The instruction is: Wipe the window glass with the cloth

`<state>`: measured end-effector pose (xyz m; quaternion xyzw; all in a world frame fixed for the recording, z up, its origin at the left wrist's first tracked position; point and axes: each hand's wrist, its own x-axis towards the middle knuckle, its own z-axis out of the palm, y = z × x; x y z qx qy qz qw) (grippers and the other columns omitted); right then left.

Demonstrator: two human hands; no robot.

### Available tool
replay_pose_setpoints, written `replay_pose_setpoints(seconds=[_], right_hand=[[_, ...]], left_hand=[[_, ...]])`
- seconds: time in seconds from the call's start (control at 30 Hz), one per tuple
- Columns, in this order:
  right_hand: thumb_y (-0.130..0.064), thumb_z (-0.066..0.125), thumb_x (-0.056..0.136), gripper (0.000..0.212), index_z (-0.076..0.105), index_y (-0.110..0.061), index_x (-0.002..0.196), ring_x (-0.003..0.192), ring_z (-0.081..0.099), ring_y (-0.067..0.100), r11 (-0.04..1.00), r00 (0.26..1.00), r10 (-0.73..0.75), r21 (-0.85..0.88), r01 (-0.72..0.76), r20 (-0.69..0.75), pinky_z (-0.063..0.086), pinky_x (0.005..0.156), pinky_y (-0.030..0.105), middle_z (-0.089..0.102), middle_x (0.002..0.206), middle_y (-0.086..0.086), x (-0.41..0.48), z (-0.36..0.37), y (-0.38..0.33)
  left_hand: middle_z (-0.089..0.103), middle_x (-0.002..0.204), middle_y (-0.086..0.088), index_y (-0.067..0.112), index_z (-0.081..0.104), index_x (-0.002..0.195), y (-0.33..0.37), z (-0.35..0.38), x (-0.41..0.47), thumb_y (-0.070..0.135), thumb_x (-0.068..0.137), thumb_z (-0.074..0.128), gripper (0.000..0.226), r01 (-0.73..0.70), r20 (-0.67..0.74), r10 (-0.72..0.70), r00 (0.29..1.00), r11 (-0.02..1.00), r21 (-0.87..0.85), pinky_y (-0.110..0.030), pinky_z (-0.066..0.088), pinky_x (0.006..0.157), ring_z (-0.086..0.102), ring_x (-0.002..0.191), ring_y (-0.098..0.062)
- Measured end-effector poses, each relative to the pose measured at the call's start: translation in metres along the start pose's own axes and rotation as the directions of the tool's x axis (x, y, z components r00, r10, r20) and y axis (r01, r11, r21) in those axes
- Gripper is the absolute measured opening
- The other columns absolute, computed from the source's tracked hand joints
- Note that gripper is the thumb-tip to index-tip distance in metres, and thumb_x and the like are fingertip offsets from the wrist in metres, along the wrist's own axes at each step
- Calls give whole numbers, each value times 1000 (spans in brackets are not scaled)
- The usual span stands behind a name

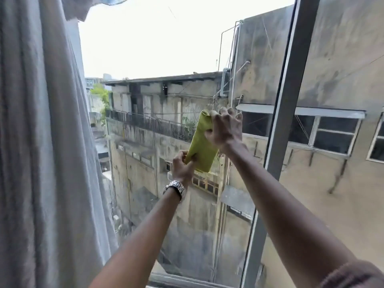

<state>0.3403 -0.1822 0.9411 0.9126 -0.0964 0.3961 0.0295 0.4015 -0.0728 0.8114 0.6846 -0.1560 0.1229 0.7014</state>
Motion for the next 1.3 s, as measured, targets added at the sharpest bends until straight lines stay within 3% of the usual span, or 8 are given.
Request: replay_pose_setpoints(seconds=[0.23, 0.4, 0.53, 0.7, 0.97, 1.1, 1.23, 1.3], right_hand=[[-36, 76, 83, 21, 67, -19, 89, 72, 62, 18, 764, 886, 153, 516, -387, 437, 45, 67, 26, 65, 82, 2, -251, 137, 56], [-10, 77, 88, 33, 67, -7, 119, 107, 68, 32, 557, 372, 130, 242, -794, 919, 55, 99, 44, 74, 112, 15, -524, 240, 97], [4, 64, 94, 59, 39, -12, 144, 78, 57, 24, 579, 60, 28, 33, -814, 998, 49, 77, 37, 59, 93, 17, -694, 292, 120], [8, 49, 92, 42, 45, -10, 129, 84, 55, 31, 750, -4, -29, 19, -661, 1000, 42, 72, 40, 56, 90, 13, -831, 348, 128], [-8, 46, 104, 24, 49, -10, 128, 101, 59, 43, 955, 88, -93, 114, -274, 992, 43, 73, 44, 50, 113, 6, -947, 408, 133], [5, 67, 74, 49, 60, -3, 122, 117, 57, 42, 974, 204, -226, 214, 80, 953, 55, 91, 49, 57, 134, 24, -967, 409, 137], [-19, 63, 95, 41, 52, -7, 133, 128, 55, 34, 847, -31, -411, 394, 357, 911, 53, 102, 45, 57, 135, 15, -960, 406, 148], [-36, 64, 98, 49, 50, -10, 137, 128, 55, 32, 812, 11, -420, 370, 452, 908, 52, 102, 46, 57, 138, 14, -947, 409, 146]], left_hand=[[65, 102, -10, 22, 63, 94, -184, -37, -152, -1, 94, 61, 24, 426, -55, -434, 899, 897, -117, -33, 51, 82, 61, 93, -19], [64, 103, -14, -14, 63, 114, -340, -62, -357, -6, 90, 67, 26, 748, -61, -751, 657, 639, 179, -11, 53, 67, 63, 71, -2], [60, 112, -19, -25, 51, 125, -451, -78, -507, -18, 94, 51, 32, 874, -84, -920, 383, 332, 354, -9, 53, 67, 61, 107, -31], [67, 127, -28, -8, 59, 126, -539, -77, -619, 0, 95, 62, 33, 867, -155, -966, 209, 109, 487, -46, 52, 103, 64, 120, -40], [50, 121, -5, 26, 50, 116, -625, -50, -690, 17, 99, 47, 19, 358, 32, -841, 540, 263, 896, -35, 43, 75, 51, 93, -21], [41, 160, -17, 7, 63, 119, -633, -49, -711, -1, 90, 58, 31, 99, 153, -807, 570, 252, 963, -46, 57, 92, 52, 137, -36], [18, 170, -15, 3, 40, 147, -628, -57, -720, -2, 97, 39, 51, -123, 291, -866, 407, 264, 957, -52, 27, 127, 24, 157, -33], [13, 171, -15, 4, 32, 152, -628, -57, -712, 8, 102, 39, 50, -210, 307, -865, 397, 240, 948, -51, 21, 129, 18, 158, -32]])
